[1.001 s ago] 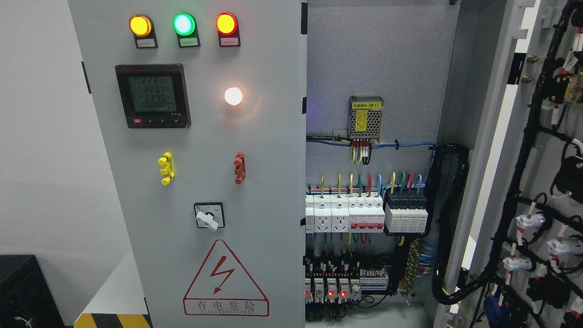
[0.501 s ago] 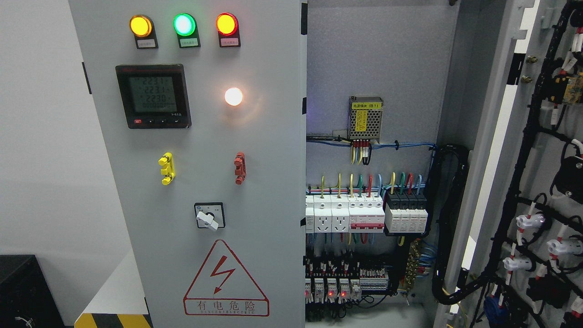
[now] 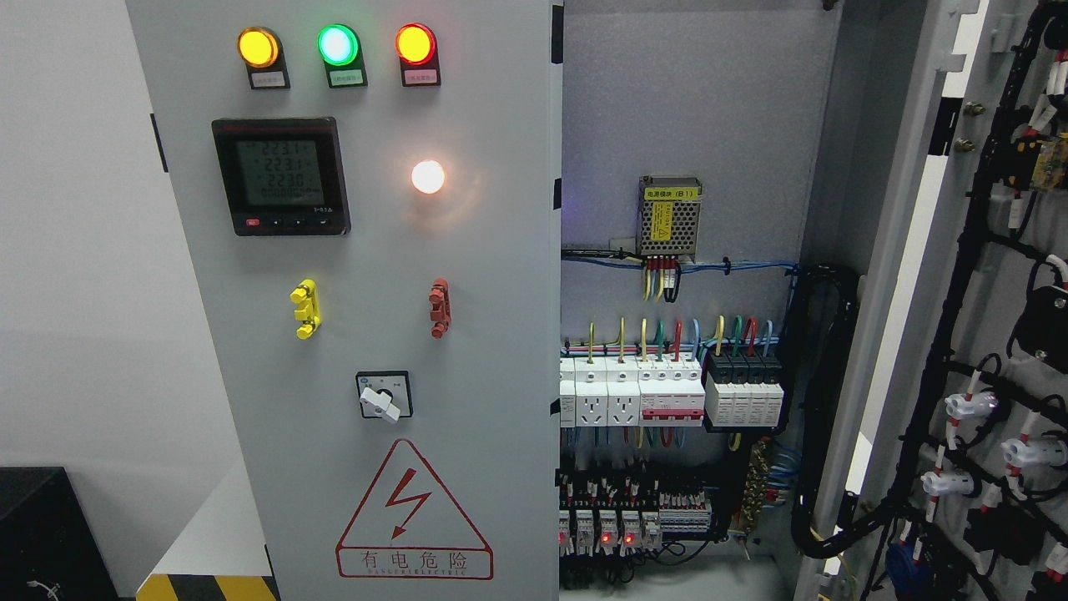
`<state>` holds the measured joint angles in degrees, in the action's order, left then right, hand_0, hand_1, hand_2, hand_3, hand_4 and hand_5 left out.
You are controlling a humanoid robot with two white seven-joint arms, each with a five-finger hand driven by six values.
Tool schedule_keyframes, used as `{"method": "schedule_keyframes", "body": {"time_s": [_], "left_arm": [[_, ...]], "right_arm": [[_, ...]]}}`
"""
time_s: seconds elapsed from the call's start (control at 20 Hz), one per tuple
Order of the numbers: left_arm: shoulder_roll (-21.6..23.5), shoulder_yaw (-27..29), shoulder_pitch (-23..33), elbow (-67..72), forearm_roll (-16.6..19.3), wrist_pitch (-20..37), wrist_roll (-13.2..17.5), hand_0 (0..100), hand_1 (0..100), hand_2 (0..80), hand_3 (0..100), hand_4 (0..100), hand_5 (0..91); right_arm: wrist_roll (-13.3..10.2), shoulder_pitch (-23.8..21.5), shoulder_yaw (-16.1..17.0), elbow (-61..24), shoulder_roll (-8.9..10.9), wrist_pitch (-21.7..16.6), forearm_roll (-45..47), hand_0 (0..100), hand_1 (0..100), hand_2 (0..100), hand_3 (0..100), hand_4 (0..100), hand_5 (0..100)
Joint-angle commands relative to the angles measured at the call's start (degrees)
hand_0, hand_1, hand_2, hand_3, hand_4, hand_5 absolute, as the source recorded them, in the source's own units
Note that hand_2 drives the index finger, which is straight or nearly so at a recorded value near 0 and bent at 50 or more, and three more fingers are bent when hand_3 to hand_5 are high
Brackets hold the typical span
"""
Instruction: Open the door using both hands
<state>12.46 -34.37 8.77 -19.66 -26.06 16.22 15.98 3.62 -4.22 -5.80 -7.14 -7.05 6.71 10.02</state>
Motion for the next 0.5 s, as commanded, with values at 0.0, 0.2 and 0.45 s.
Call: {"method": "schedule_keyframes", "body": {"time_s": [0.0,0.2,0.45], "left_arm": [[-12.02,35.45,0.91,20.96,19.66,-4.85,-1.83,12,56,0.0,0,0,0.0],[-13.43,41.31,-1.56,21.51,28.78,-6.72,-1.91,12,56,0.0,0,0,0.0],[-15.18,41.49,-2.70,21.50,31.06,-7.07,-2.09,12,56,0.0,0,0,0.0]], "right_arm": [[-0.02,0.01,0.00,-0.07,-0.07,-0.03,0.00,6,14,0,0,0,0],[-0.02,-0.08,0.00,-0.16,-0.07,-0.03,0.00,6,14,0,0,0,0],[-0.02,-0.96,0.09,-5.58,0.11,-0.12,0.00,6,14,0,0,0,0]]}}
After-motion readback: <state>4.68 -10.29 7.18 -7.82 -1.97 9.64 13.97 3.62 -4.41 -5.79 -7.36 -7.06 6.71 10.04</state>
